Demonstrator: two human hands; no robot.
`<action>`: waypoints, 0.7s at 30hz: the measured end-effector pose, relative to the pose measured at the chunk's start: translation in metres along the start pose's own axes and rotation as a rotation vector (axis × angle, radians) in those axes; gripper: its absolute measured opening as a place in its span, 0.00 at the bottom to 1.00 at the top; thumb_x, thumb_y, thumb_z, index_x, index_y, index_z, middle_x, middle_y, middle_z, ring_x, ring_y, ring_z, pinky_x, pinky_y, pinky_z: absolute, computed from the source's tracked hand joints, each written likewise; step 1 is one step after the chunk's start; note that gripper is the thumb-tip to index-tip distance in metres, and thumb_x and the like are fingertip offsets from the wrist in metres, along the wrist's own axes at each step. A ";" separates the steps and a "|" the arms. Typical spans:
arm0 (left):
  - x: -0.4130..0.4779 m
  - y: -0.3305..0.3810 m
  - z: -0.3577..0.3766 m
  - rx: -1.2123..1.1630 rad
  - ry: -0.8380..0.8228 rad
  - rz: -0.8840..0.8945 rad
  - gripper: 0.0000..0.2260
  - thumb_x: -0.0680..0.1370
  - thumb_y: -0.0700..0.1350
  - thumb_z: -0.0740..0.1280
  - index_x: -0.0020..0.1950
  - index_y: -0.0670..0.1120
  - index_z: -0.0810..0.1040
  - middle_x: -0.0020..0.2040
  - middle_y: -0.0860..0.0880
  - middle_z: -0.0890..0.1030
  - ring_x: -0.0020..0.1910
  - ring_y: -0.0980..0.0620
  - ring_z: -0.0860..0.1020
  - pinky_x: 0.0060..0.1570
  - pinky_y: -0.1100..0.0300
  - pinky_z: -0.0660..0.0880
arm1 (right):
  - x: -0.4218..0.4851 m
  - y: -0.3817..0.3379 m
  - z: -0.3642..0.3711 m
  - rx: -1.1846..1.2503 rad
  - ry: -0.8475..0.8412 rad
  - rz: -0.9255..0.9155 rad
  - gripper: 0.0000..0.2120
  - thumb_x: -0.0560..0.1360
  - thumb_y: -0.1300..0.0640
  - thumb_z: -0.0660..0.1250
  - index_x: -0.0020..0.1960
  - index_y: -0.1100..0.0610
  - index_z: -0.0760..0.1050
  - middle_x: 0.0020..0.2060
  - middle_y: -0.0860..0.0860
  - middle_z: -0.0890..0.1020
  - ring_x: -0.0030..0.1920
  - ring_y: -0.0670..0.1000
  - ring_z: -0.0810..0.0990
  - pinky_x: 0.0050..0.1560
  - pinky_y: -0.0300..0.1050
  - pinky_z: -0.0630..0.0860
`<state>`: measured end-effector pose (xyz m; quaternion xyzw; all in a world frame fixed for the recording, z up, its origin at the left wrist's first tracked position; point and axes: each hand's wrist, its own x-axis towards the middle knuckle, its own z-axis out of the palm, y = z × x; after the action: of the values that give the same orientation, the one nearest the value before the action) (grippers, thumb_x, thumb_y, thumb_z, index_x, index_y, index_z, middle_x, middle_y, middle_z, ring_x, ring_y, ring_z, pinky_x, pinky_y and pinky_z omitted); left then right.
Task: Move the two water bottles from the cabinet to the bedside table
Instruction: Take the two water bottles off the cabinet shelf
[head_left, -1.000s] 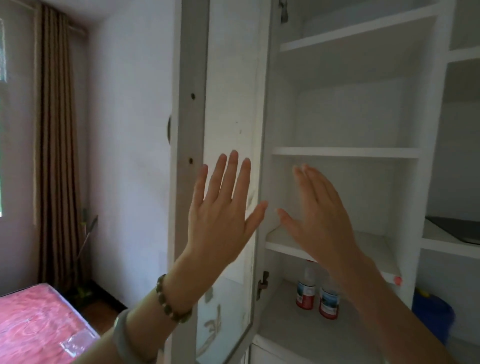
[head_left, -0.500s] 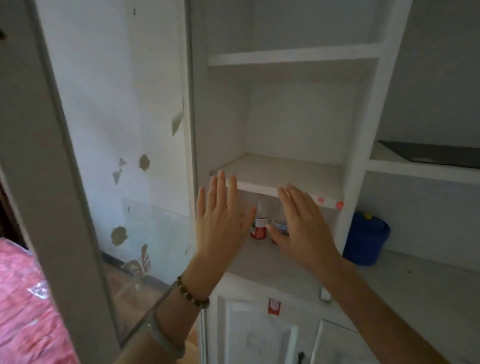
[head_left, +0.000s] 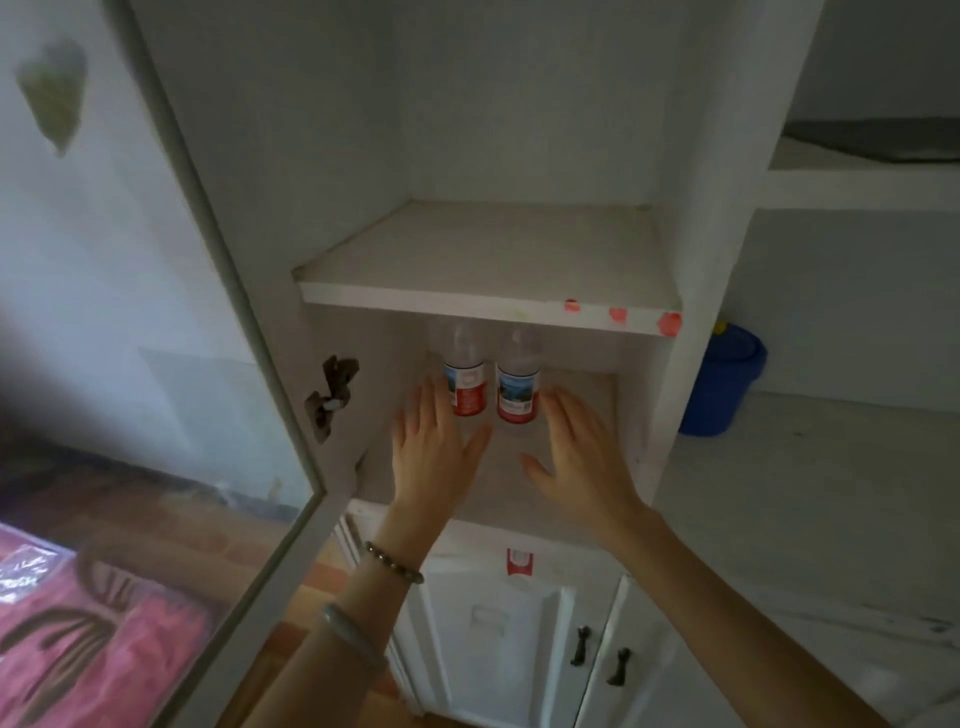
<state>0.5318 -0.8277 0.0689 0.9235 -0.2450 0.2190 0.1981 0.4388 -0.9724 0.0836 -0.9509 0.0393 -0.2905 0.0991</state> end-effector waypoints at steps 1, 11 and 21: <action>0.007 -0.004 0.012 -0.039 -0.033 -0.014 0.37 0.75 0.65 0.50 0.73 0.38 0.57 0.71 0.37 0.65 0.69 0.40 0.65 0.68 0.44 0.59 | 0.006 0.003 0.010 0.017 0.001 0.032 0.35 0.67 0.52 0.74 0.67 0.64 0.64 0.63 0.61 0.73 0.62 0.60 0.72 0.62 0.52 0.69; 0.070 -0.035 0.082 -0.676 -0.165 -0.168 0.36 0.70 0.59 0.69 0.72 0.48 0.58 0.66 0.47 0.72 0.61 0.50 0.74 0.58 0.49 0.74 | 0.071 0.036 0.080 0.530 0.073 0.348 0.27 0.67 0.54 0.74 0.62 0.57 0.67 0.51 0.46 0.76 0.47 0.37 0.72 0.45 0.22 0.66; 0.097 -0.038 0.097 -0.959 -0.127 -0.228 0.28 0.70 0.42 0.74 0.65 0.49 0.63 0.57 0.56 0.74 0.55 0.60 0.75 0.49 0.69 0.73 | 0.092 0.046 0.104 0.793 0.058 0.546 0.25 0.65 0.64 0.74 0.54 0.49 0.65 0.42 0.37 0.74 0.38 0.31 0.74 0.36 0.24 0.71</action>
<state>0.6582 -0.8787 0.0272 0.7607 -0.2271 0.0017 0.6081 0.5721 -1.0120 0.0400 -0.7862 0.1764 -0.2729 0.5257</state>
